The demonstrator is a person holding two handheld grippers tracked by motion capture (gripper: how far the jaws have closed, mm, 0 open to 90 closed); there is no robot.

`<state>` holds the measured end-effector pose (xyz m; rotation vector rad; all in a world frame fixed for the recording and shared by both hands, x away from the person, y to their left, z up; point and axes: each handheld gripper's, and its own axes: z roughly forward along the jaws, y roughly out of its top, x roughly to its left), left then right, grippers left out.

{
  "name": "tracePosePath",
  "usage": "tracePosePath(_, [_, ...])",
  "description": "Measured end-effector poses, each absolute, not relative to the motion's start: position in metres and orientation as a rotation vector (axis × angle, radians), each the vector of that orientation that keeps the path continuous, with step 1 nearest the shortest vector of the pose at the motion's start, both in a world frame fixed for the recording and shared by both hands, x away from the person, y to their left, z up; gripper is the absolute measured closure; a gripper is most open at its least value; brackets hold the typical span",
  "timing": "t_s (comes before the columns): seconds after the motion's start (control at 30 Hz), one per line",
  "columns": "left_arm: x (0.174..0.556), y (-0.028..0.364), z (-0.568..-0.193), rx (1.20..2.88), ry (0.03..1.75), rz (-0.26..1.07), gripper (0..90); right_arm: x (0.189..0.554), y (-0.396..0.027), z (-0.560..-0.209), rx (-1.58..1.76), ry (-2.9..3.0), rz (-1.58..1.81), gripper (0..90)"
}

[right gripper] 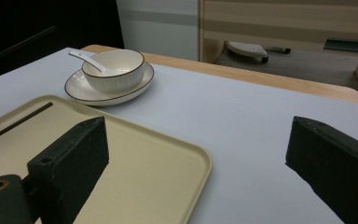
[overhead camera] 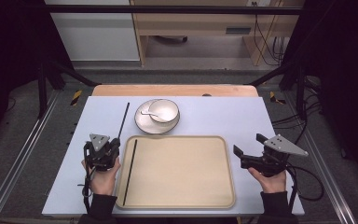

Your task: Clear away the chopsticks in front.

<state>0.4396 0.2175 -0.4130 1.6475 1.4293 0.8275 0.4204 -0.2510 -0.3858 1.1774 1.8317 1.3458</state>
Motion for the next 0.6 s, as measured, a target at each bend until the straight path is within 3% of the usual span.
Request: tracePosePath(0.6, [0.379,0.194,-0.431,1.557,1.408,0.778,85.5,0.42,-0.251,-0.387,1.181,1.836,1.347,5.9])
